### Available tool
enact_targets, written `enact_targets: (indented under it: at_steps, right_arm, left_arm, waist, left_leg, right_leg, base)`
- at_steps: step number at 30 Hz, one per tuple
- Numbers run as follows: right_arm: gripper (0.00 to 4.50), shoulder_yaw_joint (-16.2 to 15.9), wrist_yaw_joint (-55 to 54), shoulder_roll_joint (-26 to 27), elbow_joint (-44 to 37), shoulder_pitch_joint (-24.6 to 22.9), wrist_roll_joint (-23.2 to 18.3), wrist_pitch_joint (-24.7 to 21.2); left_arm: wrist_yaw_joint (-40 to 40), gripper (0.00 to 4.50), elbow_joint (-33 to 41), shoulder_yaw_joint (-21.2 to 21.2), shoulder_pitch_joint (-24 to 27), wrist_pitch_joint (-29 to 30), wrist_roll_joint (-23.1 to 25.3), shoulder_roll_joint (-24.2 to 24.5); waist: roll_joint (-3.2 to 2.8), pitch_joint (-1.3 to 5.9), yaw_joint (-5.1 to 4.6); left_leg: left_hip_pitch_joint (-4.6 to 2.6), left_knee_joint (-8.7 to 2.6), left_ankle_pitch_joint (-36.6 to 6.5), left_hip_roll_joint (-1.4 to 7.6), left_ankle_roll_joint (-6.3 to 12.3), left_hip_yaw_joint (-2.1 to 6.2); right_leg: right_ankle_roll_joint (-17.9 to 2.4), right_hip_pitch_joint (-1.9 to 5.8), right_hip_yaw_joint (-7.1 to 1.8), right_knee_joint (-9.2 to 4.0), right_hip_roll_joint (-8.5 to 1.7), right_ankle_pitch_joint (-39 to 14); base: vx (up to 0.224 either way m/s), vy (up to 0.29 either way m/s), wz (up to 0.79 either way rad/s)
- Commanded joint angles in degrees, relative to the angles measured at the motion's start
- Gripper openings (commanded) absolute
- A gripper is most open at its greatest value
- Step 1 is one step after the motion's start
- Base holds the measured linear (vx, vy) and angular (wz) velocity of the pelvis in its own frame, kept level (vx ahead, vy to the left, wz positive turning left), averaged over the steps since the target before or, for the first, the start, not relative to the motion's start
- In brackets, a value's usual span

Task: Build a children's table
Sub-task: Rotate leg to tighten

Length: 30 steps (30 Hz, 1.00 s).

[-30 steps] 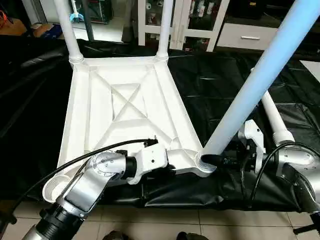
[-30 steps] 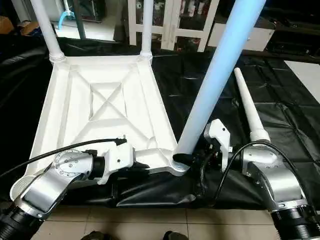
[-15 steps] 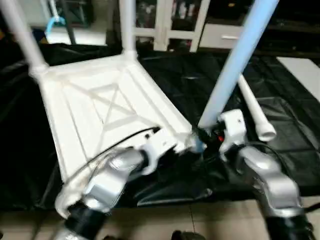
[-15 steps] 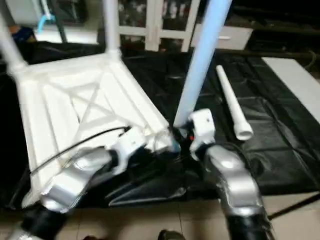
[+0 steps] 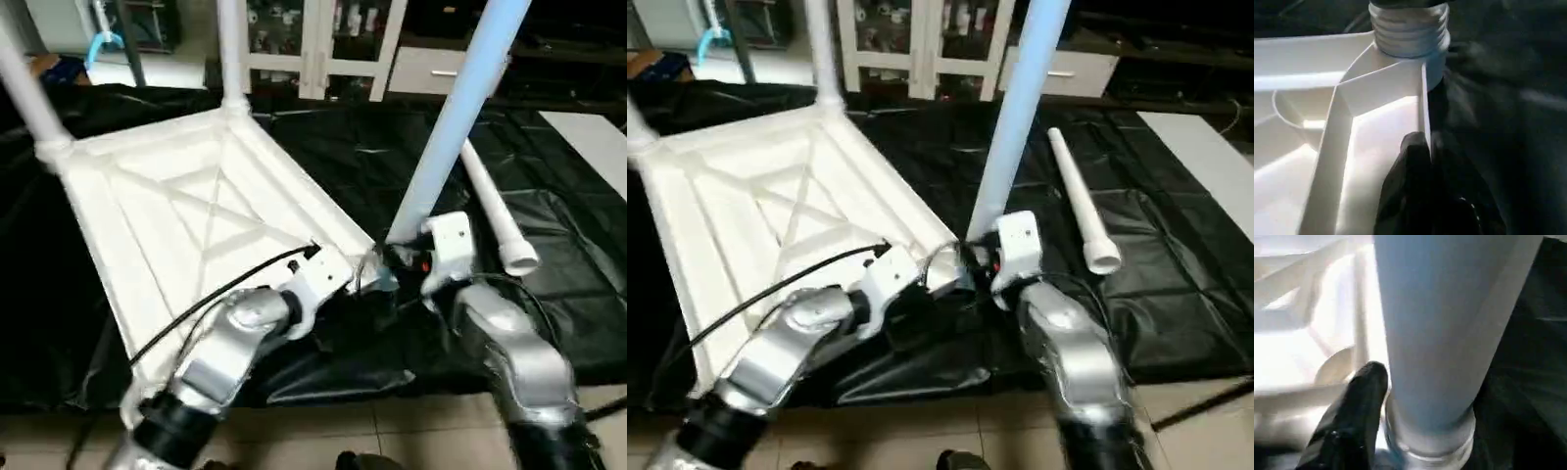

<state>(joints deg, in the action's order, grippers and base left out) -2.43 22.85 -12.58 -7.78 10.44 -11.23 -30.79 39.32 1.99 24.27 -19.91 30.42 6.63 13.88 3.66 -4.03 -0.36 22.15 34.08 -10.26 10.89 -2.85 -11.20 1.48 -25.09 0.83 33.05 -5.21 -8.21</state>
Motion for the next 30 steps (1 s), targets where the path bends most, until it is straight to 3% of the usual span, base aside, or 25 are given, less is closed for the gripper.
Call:
enact_targets:
  at_steps: [1, 3, 4, 5, 7, 8, 12, 19, 26, 30]
  right_arm:
    - [3.03, -3.31, 9.30, -2.12, -6.70, -1.96, -5.57, -0.83]
    - [3.12, -2.29, 15.73, -6.64, -8.57, -3.48, -7.91, -0.24]
    - [3.23, -1.73, 18.61, -8.74, -8.65, -3.85, -8.78, -0.13]
    - [3.47, -1.43, 20.11, -9.85, -8.46, -3.96, -9.16, -0.07]
    - [3.47, -0.68, 23.36, -12.43, -7.16, -3.96, -9.28, 1.30]
    - [3.47, 0.34, 27.77, -15.90, -4.67, -3.57, -9.04, 3.81]
    - [3.47, 0.52, 33.07, -19.24, -0.72, -2.15, -9.26, 7.21]
    - [3.47, -1.30, 37.59, -18.96, 7.57, 2.59, -8.22, 12.36]
    - [2.70, -2.23, 40.78, -18.32, 11.33, 4.52, -8.45, 14.52]
    - [2.48, -2.37, 42.69, -19.50, 12.02, 4.37, -8.82, 15.45]
  left_arm:
    - [1.45, 0.00, -0.04, 0.27, -0.04, -7.44, 1.46, 1.72]
    - [5.07, 0.00, 0.16, 1.33, 0.74, -13.37, 1.06, 4.55]
    - [6.39, 0.00, 0.14, 1.59, 1.00, -15.25, 0.80, 5.64]
    - [7.00, 0.00, 0.11, 1.69, 1.10, -16.00, 0.62, 6.17]
    - [9.17, 0.00, 0.38, 1.69, 1.47, -17.55, -0.77, 7.19]
    - [12.09, 0.00, 0.87, 1.75, 1.87, -18.90, -2.68, 8.65]
    - [15.43, 0.00, 1.48, 2.30, 2.22, -20.36, -4.26, 10.53]
    - [17.68, 0.00, 2.54, 2.05, 2.71, -21.24, -6.53, 10.07]
    - [17.89, 0.00, 2.47, 1.67, 2.90, -21.43, -6.71, 10.17]
    - [18.15, 0.00, 2.22, 1.33, 3.02, -21.53, -6.46, 10.30]
  waist:
    - [-0.06, 3.05, 0.50]
    - [-0.09, 3.14, 1.00]
    - [-0.67, 3.11, 1.23]
    - [-0.41, 3.03, 1.34]
    - [-0.51, 3.13, 1.58]
    - [-0.44, 3.18, 1.76]
    - [-0.51, 3.27, 2.39]
    - [-0.28, 3.43, 2.35]
    - [0.18, 3.44, 2.43]
    - [-0.06, 3.47, 2.55]
  left_leg:
    - [-1.18, -4.77, -21.17, 1.64, 0.79, 0.87]
    - [-1.09, -4.87, -20.62, 1.75, 0.87, 1.01]
    - [-1.21, -4.89, -20.38, 1.81, 0.93, 0.93]
    - [-1.41, -4.86, -20.93, 1.93, 1.01, 0.79]
    - [-1.37, -4.77, -20.42, 1.88, 0.96, 0.61]
    - [-1.07, -4.85, -19.60, 1.91, 0.85, 0.77]
    - [-1.35, -4.57, -17.92, 2.02, 1.55, 0.45]
    - [-1.32, -4.30, -15.75, 2.01, 2.22, 0.31]
    - [-1.02, -4.28, -14.20, 2.00, 2.87, 0.33]
    - [-1.16, -4.23, -14.42, 2.07, 2.94, 0.33]
  right_leg:
    - [-4.66, 1.63, -1.00, -4.58, -1.02, -22.64]
    - [-4.97, 1.95, -0.93, -4.37, -1.14, -22.21]
    - [-5.47, 1.84, -1.06, -4.18, -1.20, -21.02]
    - [-6.08, 1.75, -1.05, -4.21, -1.05, -20.47]
    - [-7.14, 1.76, -1.16, -4.00, -1.17, -19.70]
    - [-7.48, 2.23, -1.09, -3.75, -1.38, -19.25]
    - [-9.14, 2.09, -1.17, -3.44, -1.45, -16.78]
    - [-11.01, 2.32, -1.06, -3.13, -1.53, -14.95]
    - [-10.61, 2.60, -1.00, -3.00, -1.49, -15.66]
    - [-10.36, 2.51, -1.04, -3.11, -1.60, -16.69]
  base:
    - [0.000, 0.000, 0.00]
    - [0.000, 0.000, 0.00]
    - [0.000, 0.000, 0.00]
    - [0.000, 0.000, 0.00]
    - [0.000, 0.000, 0.00]
    - [0.000, 0.000, 0.00]
    - [0.000, 0.000, 0.00]
    - [0.000, 0.000, 0.00]
    - [0.000, 0.000, 0.00]
    - [0.000, 0.000, 0.00]
